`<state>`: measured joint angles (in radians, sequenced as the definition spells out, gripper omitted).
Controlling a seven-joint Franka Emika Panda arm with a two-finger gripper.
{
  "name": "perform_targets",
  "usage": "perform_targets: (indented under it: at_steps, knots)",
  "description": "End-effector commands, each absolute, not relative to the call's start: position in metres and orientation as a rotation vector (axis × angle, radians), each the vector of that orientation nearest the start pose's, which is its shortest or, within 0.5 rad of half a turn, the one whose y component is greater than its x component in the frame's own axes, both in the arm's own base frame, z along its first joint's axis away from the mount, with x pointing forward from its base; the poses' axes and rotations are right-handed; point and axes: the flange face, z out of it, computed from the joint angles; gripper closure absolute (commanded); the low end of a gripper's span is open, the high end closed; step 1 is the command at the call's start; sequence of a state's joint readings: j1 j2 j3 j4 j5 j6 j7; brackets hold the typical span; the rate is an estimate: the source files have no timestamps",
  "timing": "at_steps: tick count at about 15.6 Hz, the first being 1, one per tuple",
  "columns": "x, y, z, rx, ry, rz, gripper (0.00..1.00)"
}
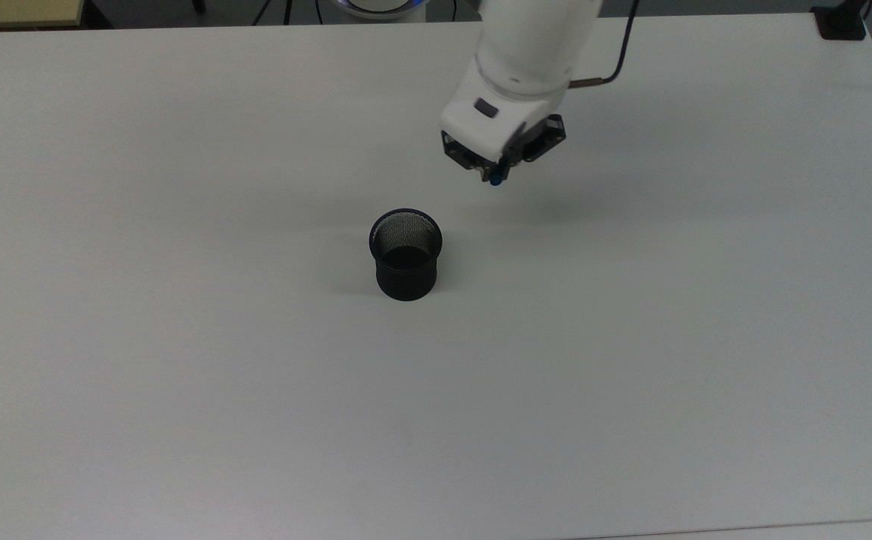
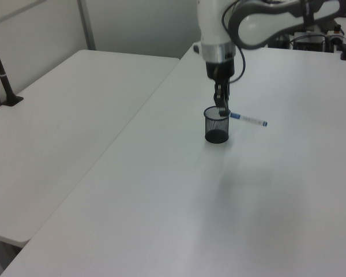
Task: Insert the marker
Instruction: 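Carry the held marker over the black mesh pen cup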
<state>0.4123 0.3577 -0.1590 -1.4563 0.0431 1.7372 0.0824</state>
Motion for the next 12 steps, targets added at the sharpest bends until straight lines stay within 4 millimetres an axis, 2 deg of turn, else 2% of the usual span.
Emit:
perform_targets:
  at_steps: [1,4,6,9,12]
  knots:
    - [0.641,0.138,0.524,-3.128,-0.149,-0.125,1.00]
    - [0.646,0.102,0.543,-3.117,-0.062,-0.221,1.00]
    - [0.645,0.090,0.547,-3.100,-0.032,-0.312,1.00]
    - [0.644,0.072,0.546,-3.080,0.012,-0.435,1.00]
    - [0.649,0.053,0.535,-3.085,0.066,-0.537,1.00]
